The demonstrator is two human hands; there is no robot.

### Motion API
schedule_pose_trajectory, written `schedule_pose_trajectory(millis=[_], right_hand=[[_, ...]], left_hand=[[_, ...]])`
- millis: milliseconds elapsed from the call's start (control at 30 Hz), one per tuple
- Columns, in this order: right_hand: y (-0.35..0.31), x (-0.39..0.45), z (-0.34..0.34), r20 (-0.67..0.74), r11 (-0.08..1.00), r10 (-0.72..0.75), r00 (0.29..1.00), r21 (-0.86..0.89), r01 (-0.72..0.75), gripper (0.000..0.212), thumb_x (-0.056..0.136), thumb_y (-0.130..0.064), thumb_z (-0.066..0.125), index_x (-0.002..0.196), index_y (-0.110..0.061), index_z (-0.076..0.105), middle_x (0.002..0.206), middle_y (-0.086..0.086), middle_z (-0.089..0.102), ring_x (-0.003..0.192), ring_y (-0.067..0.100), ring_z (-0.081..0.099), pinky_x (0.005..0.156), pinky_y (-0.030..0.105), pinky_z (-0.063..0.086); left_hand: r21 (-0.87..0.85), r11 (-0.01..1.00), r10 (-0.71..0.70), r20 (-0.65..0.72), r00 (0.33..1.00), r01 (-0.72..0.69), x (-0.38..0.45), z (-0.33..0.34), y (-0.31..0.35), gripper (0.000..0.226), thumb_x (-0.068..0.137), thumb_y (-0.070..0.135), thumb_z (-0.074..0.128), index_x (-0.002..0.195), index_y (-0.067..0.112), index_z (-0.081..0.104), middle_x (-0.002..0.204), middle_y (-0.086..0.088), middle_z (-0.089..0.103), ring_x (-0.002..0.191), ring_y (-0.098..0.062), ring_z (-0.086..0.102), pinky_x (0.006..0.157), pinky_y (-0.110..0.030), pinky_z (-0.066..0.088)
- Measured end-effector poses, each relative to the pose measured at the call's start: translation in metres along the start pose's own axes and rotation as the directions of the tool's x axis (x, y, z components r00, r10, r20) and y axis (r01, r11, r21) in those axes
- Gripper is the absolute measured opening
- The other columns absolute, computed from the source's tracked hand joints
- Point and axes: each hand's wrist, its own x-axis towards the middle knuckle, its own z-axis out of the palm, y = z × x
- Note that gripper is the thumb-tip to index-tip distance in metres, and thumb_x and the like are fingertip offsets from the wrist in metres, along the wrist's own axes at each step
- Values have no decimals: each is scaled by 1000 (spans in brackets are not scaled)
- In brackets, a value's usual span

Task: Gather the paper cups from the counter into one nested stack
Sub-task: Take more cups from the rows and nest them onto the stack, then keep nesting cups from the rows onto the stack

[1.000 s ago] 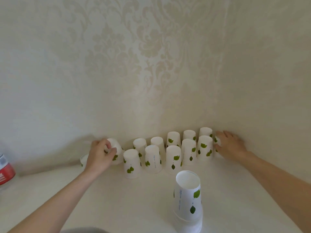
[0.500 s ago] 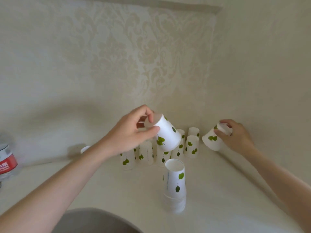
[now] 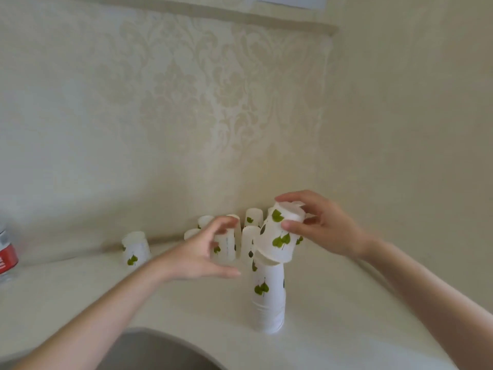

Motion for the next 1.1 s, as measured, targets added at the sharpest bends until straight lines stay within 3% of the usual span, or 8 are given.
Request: schedule_pose_trajectory(millis=[67,167,300,400,500,667,967,1100], right_hand=[[8,-3,12,74,996,-5,997,-91,12,39,83,-35,74,118,-46,62,116,-19,60,107,9,61,81,21,56],[17,-8,27,170,988,8,985,-151,19,42,80,-44,75,118,-49,59,119,-18,59,111,7,58,86,23,54],[30,-4,17,364,994,89,927,20,-103,62,73,-53,76,129,-54,49,138,-26,50,125,2,54,100,26,50],[73,17,5,19,932,282,959,234,-278,52,81,-59,62,129,-38,57,134,-14,59,121,8,59,104,36,48],[133,36,9,-309,870,478,822,41,-491,52,90,-31,66,138,-20,49,137,7,56,121,23,57,99,35,47],[189,56,31,-220,819,537,814,-95,-566,100,73,-29,85,152,-17,25,152,13,36,137,29,42,111,41,38],[200,61,54,-328,851,518,790,98,-517,78,81,-24,78,145,-18,34,126,6,58,114,29,58,91,37,47],[160,44,17,-447,856,502,741,132,-500,82,76,-28,83,142,-13,37,117,3,56,103,23,57,92,40,49]], left_hand=[[61,997,-32,-157,987,42,-13,-33,-23,73,63,45,82,125,42,45,137,22,43,134,4,37,112,-28,32],[289,934,-33,-520,854,212,-25,-65,-62,60,69,40,76,123,28,53,134,1,48,130,-20,40,105,-35,34],[300,842,-175,-634,754,448,-28,-77,-108,71,70,38,76,132,14,50,132,-19,47,131,-34,33,109,-45,26],[238,836,-238,-653,719,494,-26,-78,-143,71,74,36,78,134,12,49,132,-20,51,129,-36,40,107,-45,29],[160,843,-289,-670,684,514,-22,-80,-168,63,73,30,82,128,13,53,131,-19,55,120,-37,51,97,-44,40],[135,867,-212,-772,600,480,-18,-80,-185,71,62,30,89,123,20,56,131,-17,41,129,-22,31,104,-43,39],[-117,891,-381,-716,585,438,-4,-83,-175,62,74,18,80,127,21,49,135,-13,53,115,-39,56,94,-54,49],[-218,963,-267,-739,618,156,0,-77,-91,69,73,19,82,130,29,43,122,0,61,101,-18,61,82,-32,52]])
